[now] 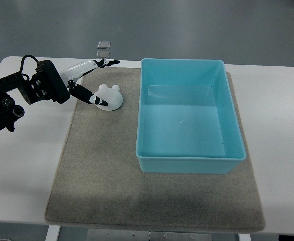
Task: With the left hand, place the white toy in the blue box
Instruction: 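Reach the left hand down toward the white toy, then close the left hand fingers around the white toy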
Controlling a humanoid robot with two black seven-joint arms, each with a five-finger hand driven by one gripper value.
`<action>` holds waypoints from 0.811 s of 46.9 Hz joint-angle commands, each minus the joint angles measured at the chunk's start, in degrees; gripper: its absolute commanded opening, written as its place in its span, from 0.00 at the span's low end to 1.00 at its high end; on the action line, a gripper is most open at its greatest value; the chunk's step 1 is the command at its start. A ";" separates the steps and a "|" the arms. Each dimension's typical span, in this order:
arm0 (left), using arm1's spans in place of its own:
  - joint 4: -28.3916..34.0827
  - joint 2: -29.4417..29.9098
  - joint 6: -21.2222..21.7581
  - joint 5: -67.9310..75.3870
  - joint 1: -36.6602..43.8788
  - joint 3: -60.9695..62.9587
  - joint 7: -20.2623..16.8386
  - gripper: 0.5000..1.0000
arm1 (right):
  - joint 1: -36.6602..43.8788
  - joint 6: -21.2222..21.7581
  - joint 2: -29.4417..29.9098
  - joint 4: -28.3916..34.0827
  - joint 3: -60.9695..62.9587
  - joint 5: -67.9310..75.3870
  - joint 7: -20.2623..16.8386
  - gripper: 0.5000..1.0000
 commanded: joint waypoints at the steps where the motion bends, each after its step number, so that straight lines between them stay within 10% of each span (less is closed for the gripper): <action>1: -0.02 -0.01 0.47 3.29 -0.34 0.35 1.13 0.97 | 0.00 -0.03 0.00 0.00 0.00 -0.05 0.00 0.87; 38: 2.00 -0.36 6.71 14.99 -1.75 7.21 1.22 0.71 | 0.00 0.06 0.00 0.00 0.00 0.03 0.00 0.87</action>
